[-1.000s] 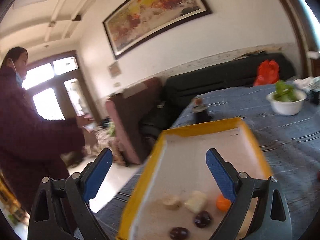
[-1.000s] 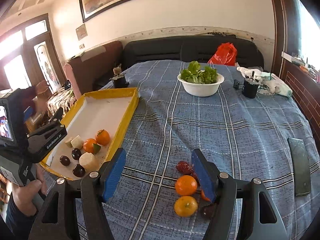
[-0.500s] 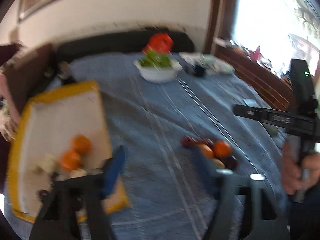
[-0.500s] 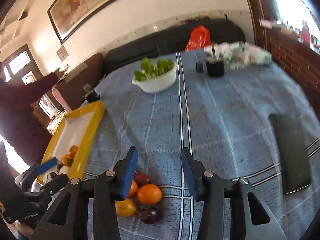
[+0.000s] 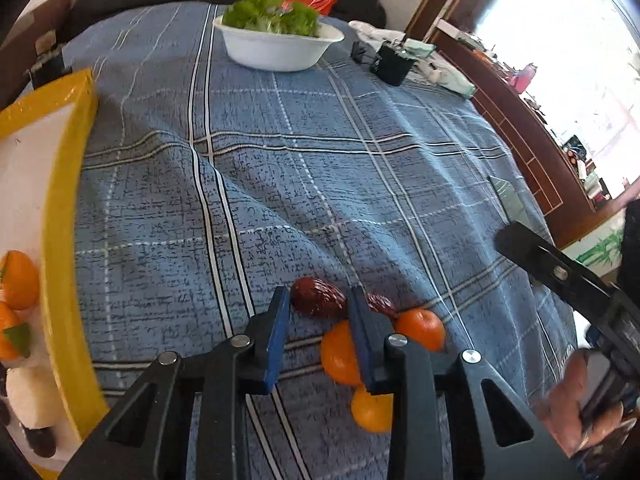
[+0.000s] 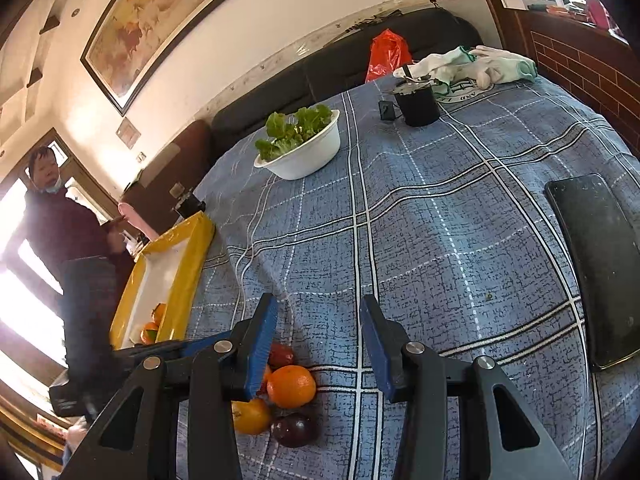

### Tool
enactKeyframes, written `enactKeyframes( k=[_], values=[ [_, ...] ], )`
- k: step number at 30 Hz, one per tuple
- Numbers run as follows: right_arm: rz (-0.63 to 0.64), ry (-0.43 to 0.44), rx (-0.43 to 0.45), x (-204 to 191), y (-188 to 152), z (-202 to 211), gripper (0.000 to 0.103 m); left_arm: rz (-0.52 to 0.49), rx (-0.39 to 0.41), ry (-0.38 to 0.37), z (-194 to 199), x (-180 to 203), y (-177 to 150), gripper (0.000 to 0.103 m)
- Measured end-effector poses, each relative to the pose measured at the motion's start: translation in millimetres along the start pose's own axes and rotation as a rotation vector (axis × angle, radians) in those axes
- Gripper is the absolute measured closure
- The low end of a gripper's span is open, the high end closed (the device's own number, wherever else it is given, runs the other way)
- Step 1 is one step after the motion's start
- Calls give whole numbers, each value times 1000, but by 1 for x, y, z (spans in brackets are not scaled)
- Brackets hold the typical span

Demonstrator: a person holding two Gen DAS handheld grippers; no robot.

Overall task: Organize fruits
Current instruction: 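Grasp a red date with the left tool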

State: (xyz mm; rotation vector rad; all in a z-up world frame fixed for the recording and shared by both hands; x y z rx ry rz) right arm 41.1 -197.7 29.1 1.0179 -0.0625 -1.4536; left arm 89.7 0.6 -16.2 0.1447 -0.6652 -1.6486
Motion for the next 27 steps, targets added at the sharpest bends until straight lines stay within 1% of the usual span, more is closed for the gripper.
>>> enactKeyframes(
  k=[2,6,8,11,13,16,18,20,22,25,27],
  values=[
    [4,8,2,-2,0,0,56,5,-3,-16,-5,-1,2,74],
    [19,10,-5,-5,-3,0,56,-11,17,-12,-11,-1,11,74],
    [22,7,-6,-6,-4,-1,56,-5,29,-18,-13,-2,12,77],
    [24,3,-12,-5,-5,-2,56,22,42,-38,-9,-9,11,77],
    [30,-2,-28,-5,-6,-5,56,37,46,-32,-5,-15,9,77],
    [72,-41,-83,-9,-14,-17,56,55,70,-45,7,-23,7,77],
    [110,-55,-117,-13,-21,-24,56,39,101,-21,16,-24,7,77],
    [145,-45,-149,-20,-28,-30,56,15,137,9,24,-23,7,77],
    [195,-42,-162,-28,-33,-31,56,-12,183,41,30,-21,7,77],
    [261,-75,-174,-33,-40,-36,56,-44,248,88,39,-20,8,77],
    [287,-103,-191,-34,-45,-41,56,-53,274,100,43,-21,7,77]
  ],
)
Point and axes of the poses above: each gripper's, at about its wrist camera, not at the fingertips, and z roughly against the way its jaws point, x to its right, y to its top, the point moved 4 cm from there along -z, roughly the way its jaws point, and after that the axes turned 5 degrees about -z, right-handed, at the moved point
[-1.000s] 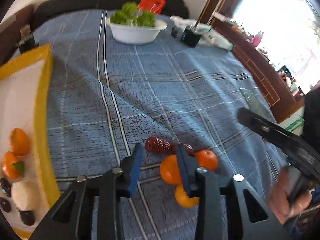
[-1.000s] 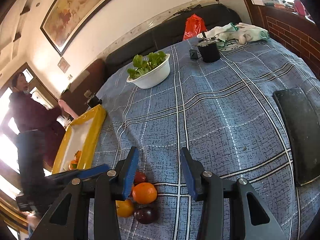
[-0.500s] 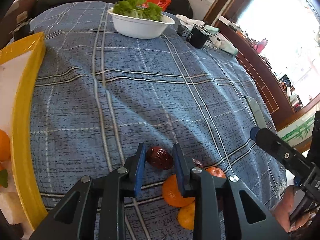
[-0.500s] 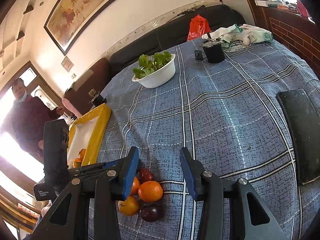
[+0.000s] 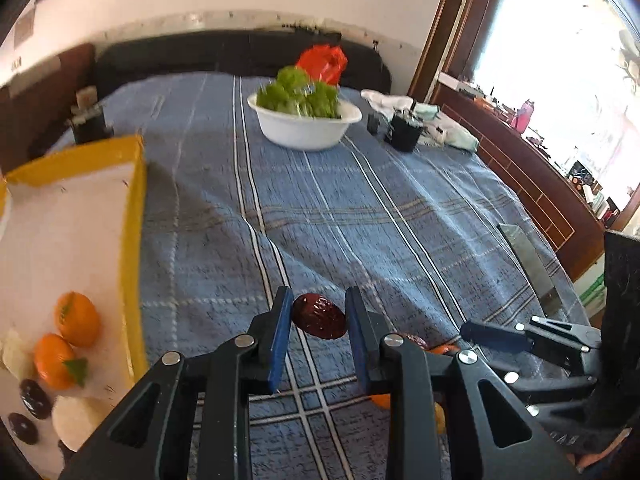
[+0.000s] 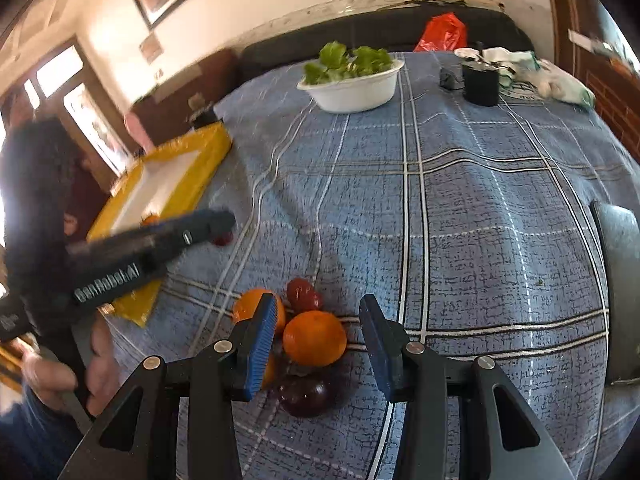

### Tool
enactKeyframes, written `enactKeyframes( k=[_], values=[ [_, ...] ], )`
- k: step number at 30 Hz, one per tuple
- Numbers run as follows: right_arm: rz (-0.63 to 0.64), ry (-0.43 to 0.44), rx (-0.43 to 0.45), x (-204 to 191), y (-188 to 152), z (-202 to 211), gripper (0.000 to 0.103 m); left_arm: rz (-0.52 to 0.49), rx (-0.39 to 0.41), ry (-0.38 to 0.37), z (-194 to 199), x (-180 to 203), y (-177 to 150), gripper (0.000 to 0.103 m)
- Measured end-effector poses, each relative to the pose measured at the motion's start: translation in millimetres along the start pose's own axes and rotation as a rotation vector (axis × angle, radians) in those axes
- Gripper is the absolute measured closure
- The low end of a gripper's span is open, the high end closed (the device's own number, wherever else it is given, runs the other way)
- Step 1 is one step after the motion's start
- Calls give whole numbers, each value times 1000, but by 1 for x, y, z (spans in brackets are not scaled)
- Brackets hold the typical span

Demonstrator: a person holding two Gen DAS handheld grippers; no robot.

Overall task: Organize fruits
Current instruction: 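Grasp a red date with the left tool, then grasp an orange with the right tool while the left tool holds the date, then carry the red date and the orange over the tray with both tools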

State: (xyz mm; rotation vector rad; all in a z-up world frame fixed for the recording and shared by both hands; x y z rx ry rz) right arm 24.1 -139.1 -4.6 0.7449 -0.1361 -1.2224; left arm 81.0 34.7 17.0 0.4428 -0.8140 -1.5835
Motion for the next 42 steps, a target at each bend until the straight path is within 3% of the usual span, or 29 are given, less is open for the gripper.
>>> enactKeyframes(
  k=[6,8,14,26,42],
  values=[
    [29,-19,-37,0,-4,-9,56,9,8,-11,-1,-5,-1,77],
    [40,-17,-47,-1,-5,-10,63,7,8,-13,-1,-4,-2,77],
    [50,-20,-33,-4,-6,-8,65,-2,20,-7,1,-1,-2,77],
    [-111,52,112,17,12,23,66,-63,70,46,6,7,0,77],
    [-116,58,145,18,13,26,66,-126,137,108,21,18,2,77]
  ],
)
Point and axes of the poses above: each gripper's, at about its wrist camera, not at the fingertips, and z roughly against the way its jaws point, x to its right, y to its top, the point moved 4 cm from there along -z, roughly the way its jaws point, and after that the axes turned 5 degrees about -z, right-handed, at the moved point
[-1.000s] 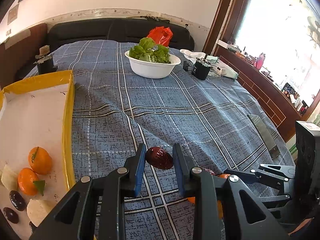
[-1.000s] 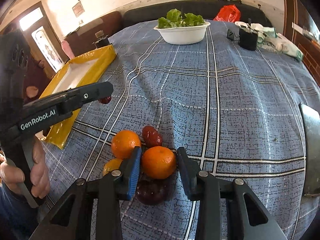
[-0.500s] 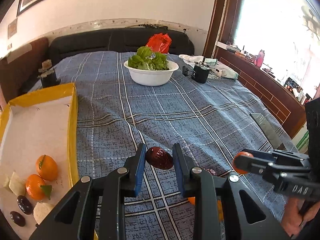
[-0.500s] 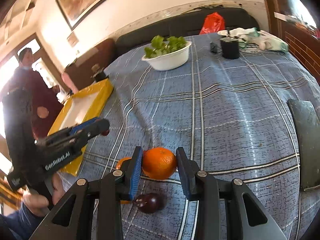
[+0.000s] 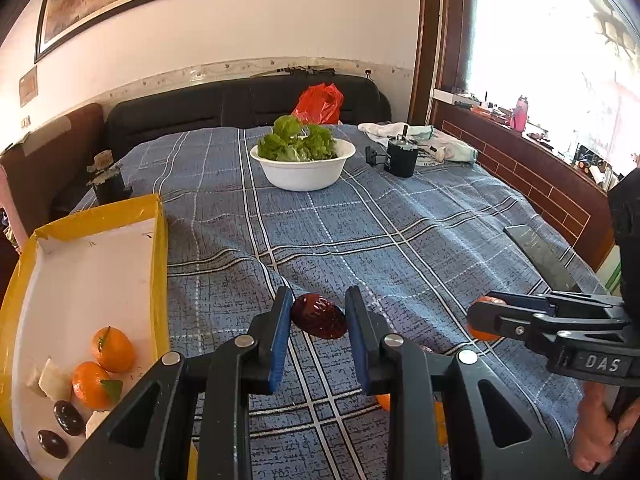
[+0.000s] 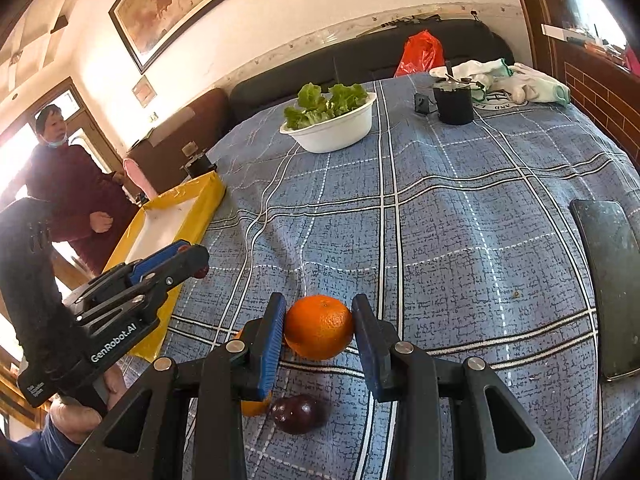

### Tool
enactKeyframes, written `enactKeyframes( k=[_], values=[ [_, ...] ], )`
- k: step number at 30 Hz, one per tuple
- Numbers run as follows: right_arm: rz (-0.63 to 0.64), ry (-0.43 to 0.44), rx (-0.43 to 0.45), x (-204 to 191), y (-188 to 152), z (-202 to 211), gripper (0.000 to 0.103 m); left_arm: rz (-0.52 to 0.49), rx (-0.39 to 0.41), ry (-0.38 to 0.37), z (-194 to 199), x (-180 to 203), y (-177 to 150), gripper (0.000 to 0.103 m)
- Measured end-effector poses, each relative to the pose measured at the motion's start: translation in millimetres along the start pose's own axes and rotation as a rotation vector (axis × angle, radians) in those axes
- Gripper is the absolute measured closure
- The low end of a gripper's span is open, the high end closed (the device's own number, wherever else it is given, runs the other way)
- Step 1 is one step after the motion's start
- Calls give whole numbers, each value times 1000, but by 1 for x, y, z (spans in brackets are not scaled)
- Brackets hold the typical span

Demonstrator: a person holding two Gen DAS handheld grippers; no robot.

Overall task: Organize fruits
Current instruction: 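Carry the red date and the orange over the tray with both tools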

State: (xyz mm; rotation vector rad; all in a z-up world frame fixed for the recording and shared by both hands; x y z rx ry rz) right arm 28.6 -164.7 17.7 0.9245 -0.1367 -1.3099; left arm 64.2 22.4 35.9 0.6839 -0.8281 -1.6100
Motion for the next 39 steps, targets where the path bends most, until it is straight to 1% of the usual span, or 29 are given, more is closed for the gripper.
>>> enactKeyframes(
  k=[4,8,14,16,19,22,24,27,29,31,33,35,39],
  values=[
    [9,5,19,-2,1,3,66,34,22,-14,11,-8,3,77],
    [25,7,32,-5,0,4,66,89,40,-3,25,-27,1,77],
    [45,10,37,-9,0,2,66,181,63,59,47,-77,-10,77],
    [50,0,36,-13,0,2,66,213,57,94,52,-99,-17,77],
    [64,16,28,-26,-2,3,65,256,47,136,58,-129,-26,77],
    [77,56,7,-48,-4,3,65,306,31,178,63,-163,-34,77],
    [69,98,-18,-64,-6,0,65,342,19,189,63,-181,-38,77],
    [76,162,-61,-95,-7,-10,65,398,-25,163,54,-205,-44,77],
    [99,179,-81,-117,-8,-19,65,441,-48,146,46,-216,-48,77],
    [129,190,-106,-141,-11,-31,65,471,-65,122,42,-221,-55,77],
    [151,210,-130,-164,-12,-46,65,487,-79,109,37,-223,-59,77],
    [179,211,-141,-183,-15,-60,65,495,-88,94,34,-222,-61,77],
    [202,192,-176,-206,-19,-91,65,483,-101,110,32,-219,-65,77]
  ],
)
Point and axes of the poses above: each gripper's, at about its wrist camera, not at the fingertips, and z roughly against the way its jaws point, x to its right, y to its top, the point moved 4 cm from there along -z, roughly the way its jaws point, and after that the axes turned 5 degrees about -z, right-handed, at the moved point
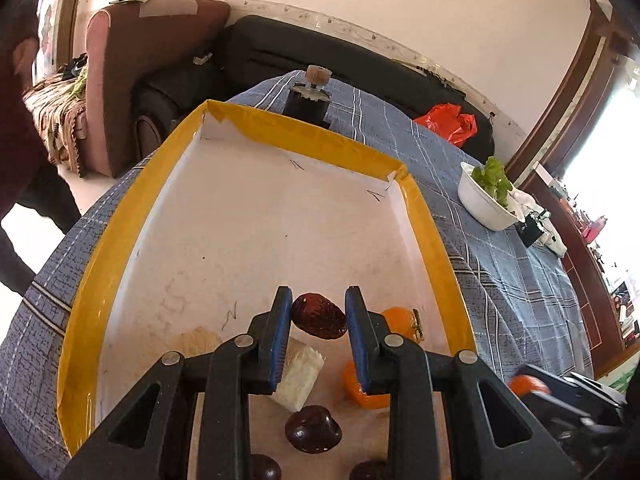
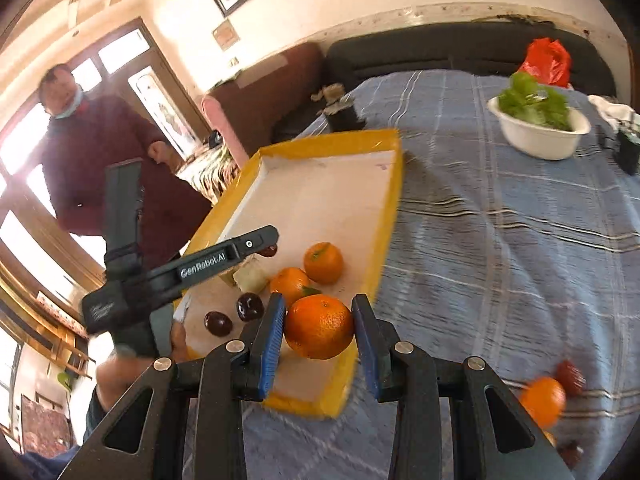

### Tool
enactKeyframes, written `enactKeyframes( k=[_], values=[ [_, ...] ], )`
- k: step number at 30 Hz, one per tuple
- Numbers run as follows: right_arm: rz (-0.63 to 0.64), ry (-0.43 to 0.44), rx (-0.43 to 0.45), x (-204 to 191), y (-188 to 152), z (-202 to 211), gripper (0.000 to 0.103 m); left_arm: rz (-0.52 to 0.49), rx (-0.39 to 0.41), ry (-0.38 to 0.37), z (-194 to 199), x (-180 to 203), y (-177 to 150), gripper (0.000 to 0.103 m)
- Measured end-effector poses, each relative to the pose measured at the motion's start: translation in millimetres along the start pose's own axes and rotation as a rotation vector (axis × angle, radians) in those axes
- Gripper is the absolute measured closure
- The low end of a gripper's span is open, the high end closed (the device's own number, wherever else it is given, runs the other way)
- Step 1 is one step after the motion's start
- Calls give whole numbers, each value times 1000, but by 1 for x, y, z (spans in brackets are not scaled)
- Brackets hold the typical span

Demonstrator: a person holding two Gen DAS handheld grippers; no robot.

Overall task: Organize fruits
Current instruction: 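Carry the red date and the orange over the tray with both tools, then open the left tool to drop the date while the right tool releases the orange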

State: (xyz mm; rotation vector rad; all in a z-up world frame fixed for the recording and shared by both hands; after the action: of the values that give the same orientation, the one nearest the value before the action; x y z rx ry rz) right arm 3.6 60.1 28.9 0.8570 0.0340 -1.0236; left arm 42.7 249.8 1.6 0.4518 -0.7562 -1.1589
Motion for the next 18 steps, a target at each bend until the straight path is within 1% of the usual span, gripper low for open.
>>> enactKeyframes(
  k=[5,9,11,13,16,17,18],
  values=[
    [55,-76,-2,-7,5,-24,64,-43,14,55,0,5,-1,77],
    [89,-107,-23,-9,1,-40,64,-85,49,118,5,8,0,77],
    [119,-134,3,-10,-2,-40,64,-107,62,145,7,11,0,77],
    [138,-152,4,-10,-3,-38,62,-133,80,185,9,14,1,77],
    [135,-147,66,-8,1,-14,60,-171,104,228,12,20,1,76],
    [123,-145,94,-7,2,-2,59,-181,110,246,13,22,1,70],
    [115,-143,118,-6,4,8,58,-191,119,263,14,24,2,57]
  ],
)
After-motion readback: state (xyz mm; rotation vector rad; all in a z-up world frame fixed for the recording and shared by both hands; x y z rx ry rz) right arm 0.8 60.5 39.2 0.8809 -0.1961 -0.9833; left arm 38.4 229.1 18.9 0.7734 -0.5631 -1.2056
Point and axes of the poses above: each gripper's, at about its wrist camera, not at the fingertips, and z roughly against the way its jaws point, x to its right, y to its top, the point moved 4 cm from there along -z, roughly the way its jaws point, and after that the axes turned 5 degrees about -z, right-handed, at the moved point
